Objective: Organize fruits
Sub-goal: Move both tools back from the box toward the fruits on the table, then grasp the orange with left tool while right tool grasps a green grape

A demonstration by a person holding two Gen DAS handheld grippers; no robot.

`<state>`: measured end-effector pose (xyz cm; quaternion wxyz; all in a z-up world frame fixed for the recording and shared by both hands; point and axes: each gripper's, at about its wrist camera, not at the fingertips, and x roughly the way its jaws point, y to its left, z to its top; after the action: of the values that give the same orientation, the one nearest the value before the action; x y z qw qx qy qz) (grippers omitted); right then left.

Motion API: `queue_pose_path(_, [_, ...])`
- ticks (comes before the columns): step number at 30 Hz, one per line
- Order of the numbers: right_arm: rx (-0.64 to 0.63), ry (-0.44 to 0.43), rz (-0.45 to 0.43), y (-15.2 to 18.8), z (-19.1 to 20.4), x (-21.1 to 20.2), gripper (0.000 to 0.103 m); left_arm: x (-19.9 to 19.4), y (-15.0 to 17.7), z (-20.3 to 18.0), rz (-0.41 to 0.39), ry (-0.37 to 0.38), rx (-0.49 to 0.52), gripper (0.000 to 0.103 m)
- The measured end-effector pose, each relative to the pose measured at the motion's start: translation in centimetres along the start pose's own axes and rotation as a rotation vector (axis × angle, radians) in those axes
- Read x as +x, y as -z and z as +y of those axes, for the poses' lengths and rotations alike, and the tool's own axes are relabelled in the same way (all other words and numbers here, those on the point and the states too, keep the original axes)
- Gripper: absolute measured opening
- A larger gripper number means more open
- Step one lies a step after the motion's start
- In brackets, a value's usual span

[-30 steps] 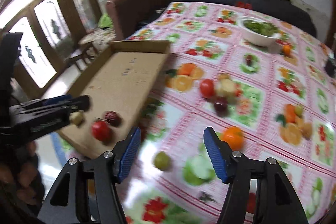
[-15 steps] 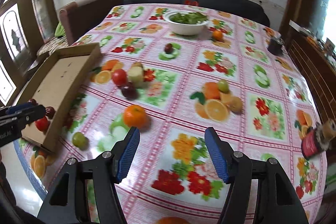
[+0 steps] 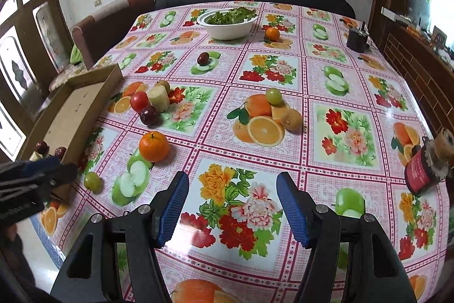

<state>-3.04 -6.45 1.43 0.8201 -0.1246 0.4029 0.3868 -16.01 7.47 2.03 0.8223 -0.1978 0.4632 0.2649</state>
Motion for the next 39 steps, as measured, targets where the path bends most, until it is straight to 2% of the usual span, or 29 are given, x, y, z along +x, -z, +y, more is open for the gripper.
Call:
queue_pose_path(12, [0.145, -0.05, -0.002, -0.6, -4.9, 1.2, 0.066, 2.1, -2.1, -3.6, 0.012, 0.07, 0.045, 0.048])
queue_pose_path(17, [0.171, -0.082, -0.036, -3.6, -6.6, 2.3, 0.064, 3.8, -3.0, -4.7, 0.031, 0.078, 0.057, 0.048])
queue_pose_path(23, [0.125, -0.075, 0.0, -6.6, -7.2, 5.6, 0.06, 5.4, -3.6, -5.2, 0.053, 0.091, 0.054, 0.048])
queue_pose_path(26, [0.09, -0.065, 0.028, -7.0, -6.7, 7.5, 0.049, 6.1, -4.2, -5.3, 0.05, 0.087, 0.051, 0.048])
queue_pose_path(29, [0.082, -0.052, 0.044, -7.6, -6.5, 9.3, 0.046, 7.0, -4.4, -5.2, 0.05, 0.079, 0.04, 0.048])
queue_pose_path(32, [0.069, -0.039, 0.06, -8.0, -6.2, 10.7, 0.037, 7.6, -4.3, -5.0, 0.061, 0.112, 0.025, 0.047])
queue_pose_path(35, [0.044, -0.016, 0.06, -8.1, -5.8, 11.5, 0.024, 7.5, -4.2, -5.3, 0.054, 0.134, 0.039, 0.034])
queue_pose_path(39, [0.057, -0.042, 0.056, -7.8, -5.9, 10.9, 0.022, 7.0, -4.0, -5.6, 0.042, 0.112, 0.057, 0.033])
